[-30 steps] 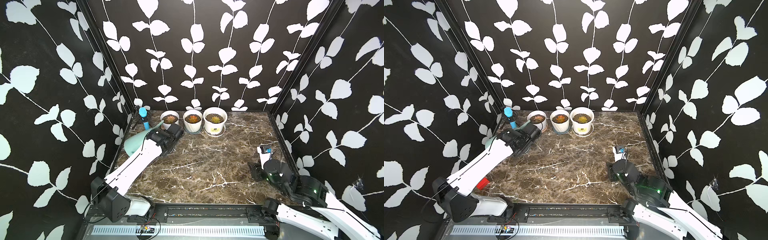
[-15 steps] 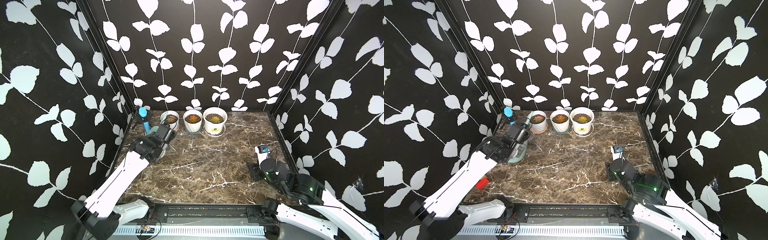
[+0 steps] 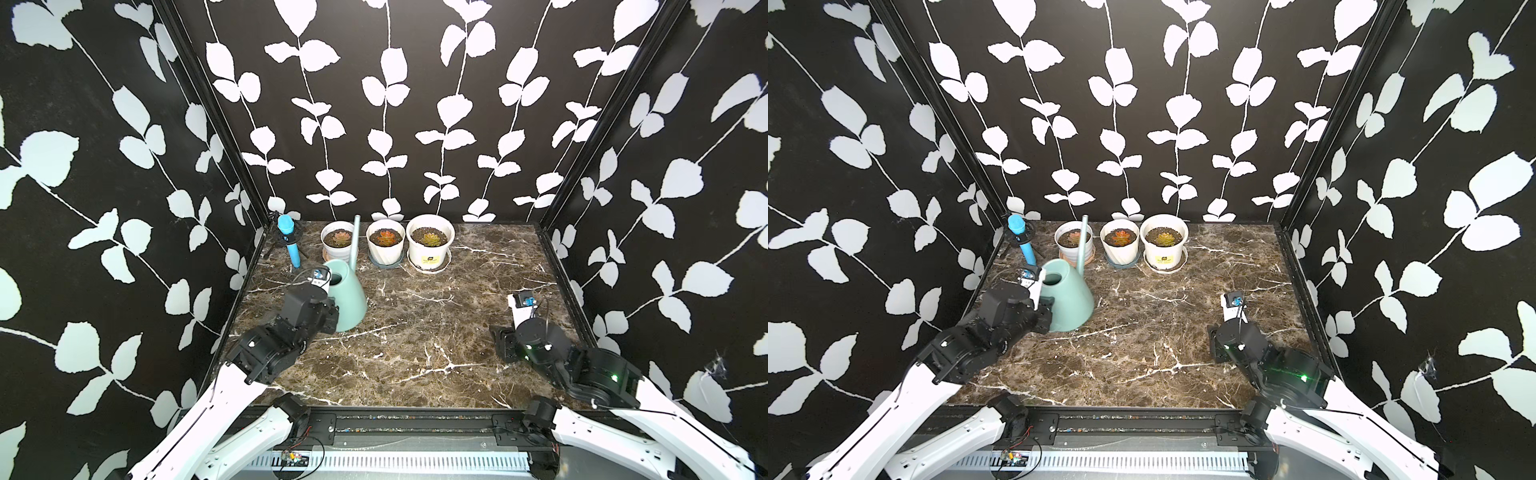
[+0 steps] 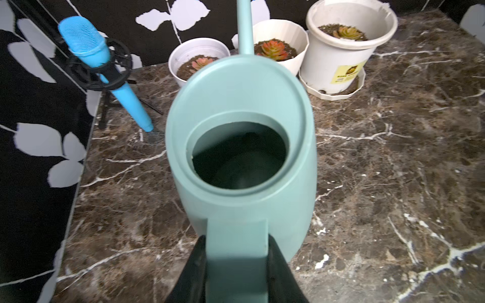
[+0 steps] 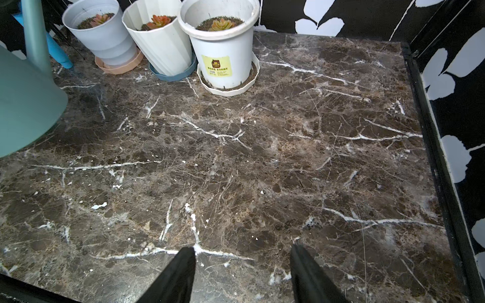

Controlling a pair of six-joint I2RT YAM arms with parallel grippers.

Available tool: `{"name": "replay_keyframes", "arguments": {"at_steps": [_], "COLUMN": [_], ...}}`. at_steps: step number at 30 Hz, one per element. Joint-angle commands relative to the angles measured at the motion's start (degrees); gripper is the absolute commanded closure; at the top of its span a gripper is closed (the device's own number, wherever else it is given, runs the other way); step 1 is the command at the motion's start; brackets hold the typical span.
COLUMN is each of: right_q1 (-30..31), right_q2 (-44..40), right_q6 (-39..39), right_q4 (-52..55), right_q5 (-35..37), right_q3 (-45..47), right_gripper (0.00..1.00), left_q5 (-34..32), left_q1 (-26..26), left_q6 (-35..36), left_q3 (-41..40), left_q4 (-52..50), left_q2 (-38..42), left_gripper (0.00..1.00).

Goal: Water the succulent around the soil edge
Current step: Place the watering can at the center of the board.

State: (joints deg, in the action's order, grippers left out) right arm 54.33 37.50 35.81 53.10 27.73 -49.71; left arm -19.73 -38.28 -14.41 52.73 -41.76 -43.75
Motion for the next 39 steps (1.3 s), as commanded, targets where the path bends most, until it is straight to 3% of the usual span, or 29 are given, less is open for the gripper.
{"name": "replay_keyframes", "arguments": {"at_steps": [1,8,14,29,39], "right_q1": [-0.30,-0.34,-0.30,-0.27,-0.11], "right_q2": [0.10,0.12,-0.84,5.17,6.19], "right_q6": [1.99,5.75,7.42,5.06,6.12], "right_q4": [-4.07,-8.99,-11.09,-14.17,-13.90], "right_q5": [-0.17,-3.42,-5.69,-7.07,-7.25], "right_q3": [3.39,9.15,11.61,8.84,8.31], "right_gripper": [0.39,0.38,0.38,0.31,0.28], "left_q5": [1.13,1.26,-0.17,-2.78,-0.88], "left_q1": [-1.24,-1.48,-4.39,-5.97,-5.93], "left_q6": [-3.05,-4.83,-2.02,-3.13,-2.37], "left_q3": [-3.01,-9.24,-10.00,-19.53,-21.00], "left_q4": [11.08,21.69,24.76,30.42,32.56], "left_q2": [0.92,-1.78,-7.35,-5.99,-10.49], "left_gripper": [1.00,1.00,1.00,1.00,0.84]}}
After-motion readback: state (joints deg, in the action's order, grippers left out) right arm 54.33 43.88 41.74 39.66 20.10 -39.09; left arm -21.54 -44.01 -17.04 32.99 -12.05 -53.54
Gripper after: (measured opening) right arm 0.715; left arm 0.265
